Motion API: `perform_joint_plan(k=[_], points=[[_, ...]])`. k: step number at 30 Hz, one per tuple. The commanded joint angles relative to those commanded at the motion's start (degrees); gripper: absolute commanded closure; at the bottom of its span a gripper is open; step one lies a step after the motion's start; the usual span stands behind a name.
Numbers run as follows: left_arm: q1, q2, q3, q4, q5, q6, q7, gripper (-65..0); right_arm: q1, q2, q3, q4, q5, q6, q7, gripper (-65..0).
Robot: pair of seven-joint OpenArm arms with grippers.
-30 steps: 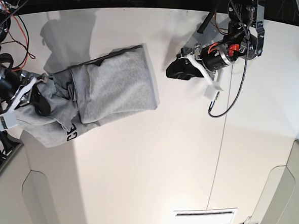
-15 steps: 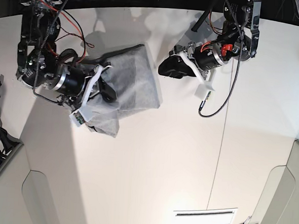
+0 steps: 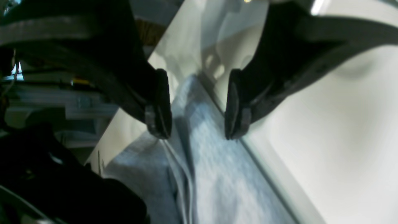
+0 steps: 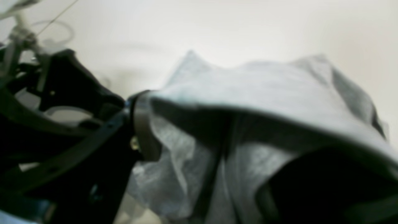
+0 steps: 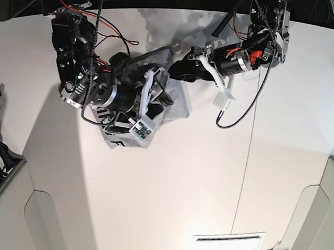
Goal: Fold the T-shirt properly
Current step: 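Lift the folded bundle with the right gripper and flip it over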
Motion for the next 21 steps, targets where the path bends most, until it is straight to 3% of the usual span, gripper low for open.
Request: perform_joint_plan(k=[10,17,21], points=[[0.0,0.0,-12.4,0.4,-4.9,0.0,4.3,-31.4,4.9,0.2,-7.9,-0.1,-1.7,0.00,-0.2,-36.0],[0.0,-2.3,-13.1,0.4,-5.5,0.0,4.3,-31.4,5.2,0.1,-14.8,-0.1,-1.9,-0.02,-0.2,-36.0],[0.0,-3.3,-13.1,0.4,-5.9,0.0,4.3,-31.4,5.8,0.2,-13.7,0.0,-1.8,-1.79,0.0,-36.0]])
